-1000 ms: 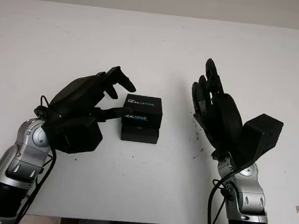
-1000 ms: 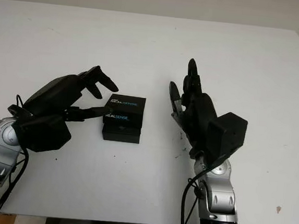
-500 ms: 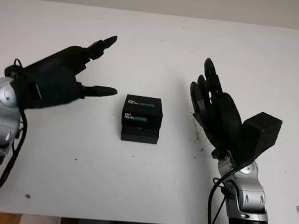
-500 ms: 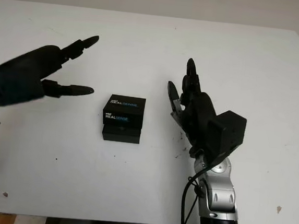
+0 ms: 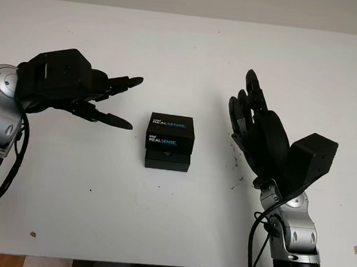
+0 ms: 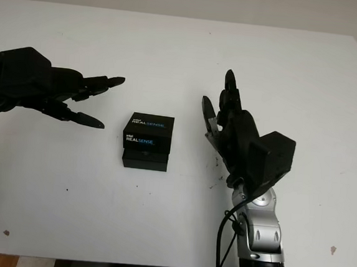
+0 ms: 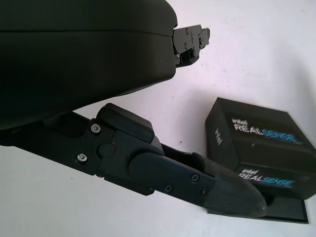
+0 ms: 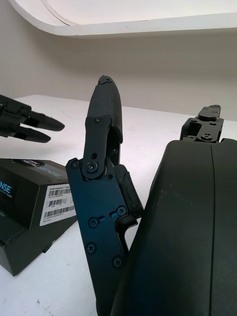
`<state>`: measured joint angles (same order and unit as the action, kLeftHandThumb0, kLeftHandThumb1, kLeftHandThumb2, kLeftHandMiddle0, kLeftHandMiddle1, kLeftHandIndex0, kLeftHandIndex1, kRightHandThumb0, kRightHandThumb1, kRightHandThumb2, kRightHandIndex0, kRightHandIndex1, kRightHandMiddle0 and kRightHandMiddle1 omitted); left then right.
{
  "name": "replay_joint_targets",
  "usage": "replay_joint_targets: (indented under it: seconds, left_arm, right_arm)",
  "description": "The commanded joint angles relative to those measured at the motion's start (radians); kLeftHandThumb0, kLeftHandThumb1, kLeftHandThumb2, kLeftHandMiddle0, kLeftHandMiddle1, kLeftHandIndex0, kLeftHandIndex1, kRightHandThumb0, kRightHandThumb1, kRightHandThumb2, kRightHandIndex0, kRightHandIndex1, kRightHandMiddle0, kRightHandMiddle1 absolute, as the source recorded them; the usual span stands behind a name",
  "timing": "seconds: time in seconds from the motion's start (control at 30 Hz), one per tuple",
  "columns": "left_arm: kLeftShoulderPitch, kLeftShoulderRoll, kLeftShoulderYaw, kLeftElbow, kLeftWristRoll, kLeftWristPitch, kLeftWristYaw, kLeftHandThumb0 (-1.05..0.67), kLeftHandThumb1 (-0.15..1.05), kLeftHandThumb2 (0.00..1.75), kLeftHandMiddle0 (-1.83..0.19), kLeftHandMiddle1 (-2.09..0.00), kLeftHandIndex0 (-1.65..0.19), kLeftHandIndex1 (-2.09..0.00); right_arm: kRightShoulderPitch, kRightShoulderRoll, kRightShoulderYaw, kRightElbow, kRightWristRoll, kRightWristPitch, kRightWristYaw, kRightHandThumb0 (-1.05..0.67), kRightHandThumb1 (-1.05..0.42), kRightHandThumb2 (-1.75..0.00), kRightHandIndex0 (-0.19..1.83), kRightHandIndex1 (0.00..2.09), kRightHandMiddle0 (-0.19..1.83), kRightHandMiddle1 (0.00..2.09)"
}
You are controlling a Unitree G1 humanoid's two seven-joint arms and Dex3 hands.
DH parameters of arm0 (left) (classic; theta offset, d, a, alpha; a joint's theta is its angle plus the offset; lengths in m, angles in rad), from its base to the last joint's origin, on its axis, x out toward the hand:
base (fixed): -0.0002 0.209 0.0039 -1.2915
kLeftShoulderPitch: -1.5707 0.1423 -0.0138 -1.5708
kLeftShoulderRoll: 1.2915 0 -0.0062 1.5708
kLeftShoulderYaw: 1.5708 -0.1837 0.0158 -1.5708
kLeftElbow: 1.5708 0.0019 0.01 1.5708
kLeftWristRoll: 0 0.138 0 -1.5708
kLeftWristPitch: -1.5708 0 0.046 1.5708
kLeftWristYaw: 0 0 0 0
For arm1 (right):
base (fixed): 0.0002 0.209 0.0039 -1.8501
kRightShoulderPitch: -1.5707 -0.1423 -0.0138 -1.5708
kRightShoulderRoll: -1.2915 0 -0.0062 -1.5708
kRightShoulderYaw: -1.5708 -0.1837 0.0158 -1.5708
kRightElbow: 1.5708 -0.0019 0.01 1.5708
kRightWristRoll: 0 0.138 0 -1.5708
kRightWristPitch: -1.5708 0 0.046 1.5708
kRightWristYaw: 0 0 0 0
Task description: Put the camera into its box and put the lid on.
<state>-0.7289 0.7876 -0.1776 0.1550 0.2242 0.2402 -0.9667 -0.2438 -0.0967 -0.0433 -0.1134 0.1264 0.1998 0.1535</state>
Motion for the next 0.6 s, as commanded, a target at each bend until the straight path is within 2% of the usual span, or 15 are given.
replay_joint_targets:
  seconds: [0.0, 0.33, 0.47, 0.57]
  left_arm:
    - [-0.005, 0.002, -0.015, 0.001, 0.017, -0.029, 0.017, -1.05, 1.05, 0.14, 0.19, 0.00, 0.19, 0.00]
    - [0.065, -0.056, -0.034, -0.083, 0.046, 0.087, 0.088, -1.04, 1.02, 0.06, 0.19, 0.00, 0.19, 0.00]
    - [0.089, -0.077, -0.039, -0.090, 0.060, 0.060, 0.143, -0.97, 0.99, 0.05, 0.19, 0.00, 0.19, 0.00]
    - [0.093, -0.078, -0.054, -0.083, 0.079, 0.027, 0.161, -0.99, 1.02, 0.06, 0.19, 0.00, 0.19, 0.00]
  right_arm:
    - [-0.001, 0.003, 0.000, -0.007, 0.003, 0.003, -0.003, -0.65, -1.05, -0.44, -0.17, 0.06, -0.13, 0.06]
    - [0.005, 0.006, 0.003, -0.013, 0.007, 0.003, -0.009, -0.63, -1.05, -0.44, -0.17, 0.06, -0.13, 0.06]
    - [0.007, 0.008, 0.002, -0.014, 0.008, 0.000, -0.010, -0.64, -1.05, -0.44, -0.17, 0.06, -0.13, 0.06]
    - [0.007, 0.009, 0.002, -0.011, 0.006, -0.005, -0.012, -0.64, -1.05, -0.44, -0.17, 0.06, -0.13, 0.06]
